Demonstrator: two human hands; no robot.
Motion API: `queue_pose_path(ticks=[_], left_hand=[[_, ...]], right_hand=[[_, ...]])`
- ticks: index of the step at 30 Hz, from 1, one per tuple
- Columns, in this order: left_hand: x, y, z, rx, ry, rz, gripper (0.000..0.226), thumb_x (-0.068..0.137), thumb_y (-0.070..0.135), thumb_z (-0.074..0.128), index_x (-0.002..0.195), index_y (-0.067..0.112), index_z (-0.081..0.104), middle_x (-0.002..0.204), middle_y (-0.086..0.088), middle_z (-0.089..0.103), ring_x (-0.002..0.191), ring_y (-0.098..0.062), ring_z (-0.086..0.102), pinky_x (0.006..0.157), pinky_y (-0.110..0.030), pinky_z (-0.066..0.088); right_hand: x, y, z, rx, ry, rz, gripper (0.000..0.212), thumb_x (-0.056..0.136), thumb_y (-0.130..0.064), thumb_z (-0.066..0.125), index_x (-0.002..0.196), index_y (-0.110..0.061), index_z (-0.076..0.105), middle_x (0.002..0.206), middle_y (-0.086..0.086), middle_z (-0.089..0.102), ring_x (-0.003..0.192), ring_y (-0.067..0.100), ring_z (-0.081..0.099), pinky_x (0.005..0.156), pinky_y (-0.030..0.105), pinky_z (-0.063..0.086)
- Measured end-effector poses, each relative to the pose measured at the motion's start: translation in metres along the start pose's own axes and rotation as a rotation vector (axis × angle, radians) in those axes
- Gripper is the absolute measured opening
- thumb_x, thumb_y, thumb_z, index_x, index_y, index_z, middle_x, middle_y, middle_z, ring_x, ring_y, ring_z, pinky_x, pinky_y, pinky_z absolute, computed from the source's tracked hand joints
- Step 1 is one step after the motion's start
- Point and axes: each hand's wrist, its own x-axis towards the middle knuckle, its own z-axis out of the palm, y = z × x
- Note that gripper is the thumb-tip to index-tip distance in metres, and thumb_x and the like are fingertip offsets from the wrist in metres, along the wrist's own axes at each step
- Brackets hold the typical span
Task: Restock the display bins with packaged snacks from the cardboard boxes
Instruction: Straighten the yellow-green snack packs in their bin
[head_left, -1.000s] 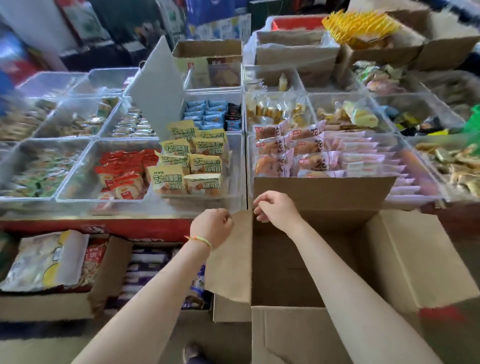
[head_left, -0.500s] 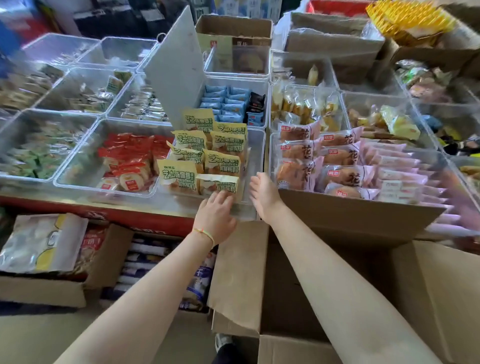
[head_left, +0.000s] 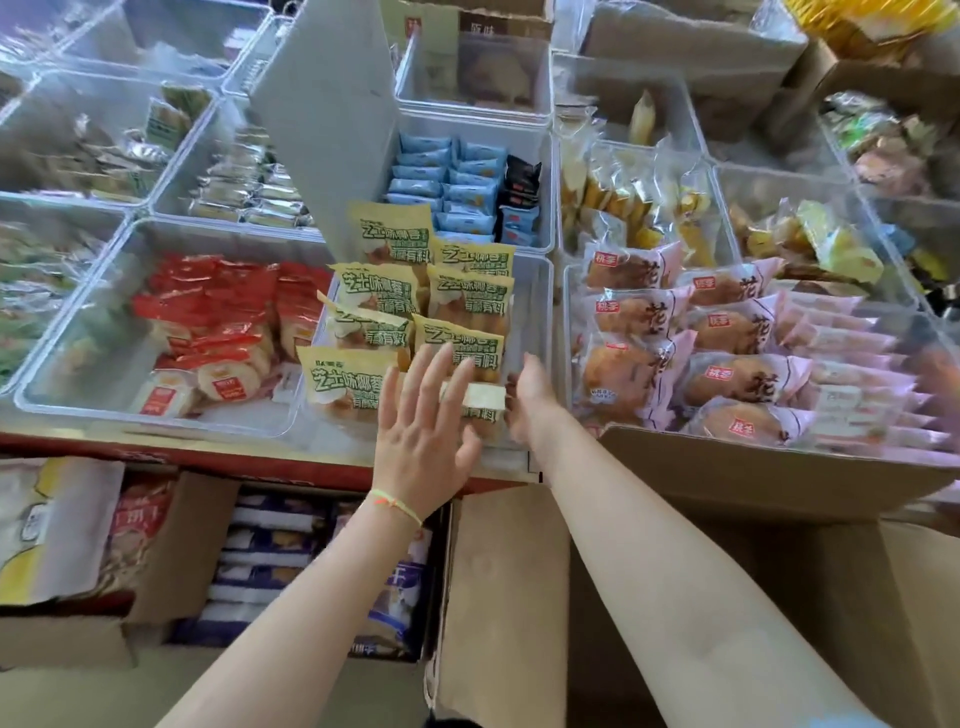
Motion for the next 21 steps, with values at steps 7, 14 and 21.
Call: queue_pose_path(ticks=[7, 14, 21], left_hand=[[0.022, -0.023, 0.016, 0.128, -0.439, 0.01, 0.076, 0.084, 0.054, 0.047, 0.15, 0.017, 0.036, 0.156, -0.012, 0.036, 0.148, -0.03, 0.026, 0.121, -0.055, 0.006], [0.023, -0.018, 0.018, 0.066, -0.442, 0.02, 0.071, 0.08, 0.044, 0.053, 0.146, 0.019, 0.042, 0.153, -0.013, 0.041, 0.145, -0.03, 0.031, 0.122, -0.051, 0.005], [0.029, -0.02, 0.01, -0.038, -0.401, 0.058, 0.069, 0.079, 0.042, 0.046, 0.143, 0.017, 0.047, 0.154, -0.012, 0.039, 0.148, -0.028, 0.026, 0.122, -0.052, 0.009]], right_hand=[[0.014, -0.005, 0.004, 0.059, -0.1, 0.041, 0.054, 0.102, -0.05, 0.031, 0.099, -0.014, 0.071, 0.086, 0.01, 0.074, 0.076, 0.028, 0.069, 0.062, 0.03, 0.053], [0.032, 0.0, -0.006, 0.003, -0.104, 0.09, 0.053, 0.101, -0.052, 0.034, 0.087, -0.015, 0.068, 0.069, 0.007, 0.073, 0.073, 0.028, 0.068, 0.061, 0.03, 0.053], [0.037, -0.014, 0.0, -0.049, -0.018, -0.019, 0.066, 0.095, -0.064, 0.029, 0.133, -0.019, 0.06, 0.135, 0.008, 0.061, 0.121, 0.027, 0.058, 0.104, 0.045, 0.046]])
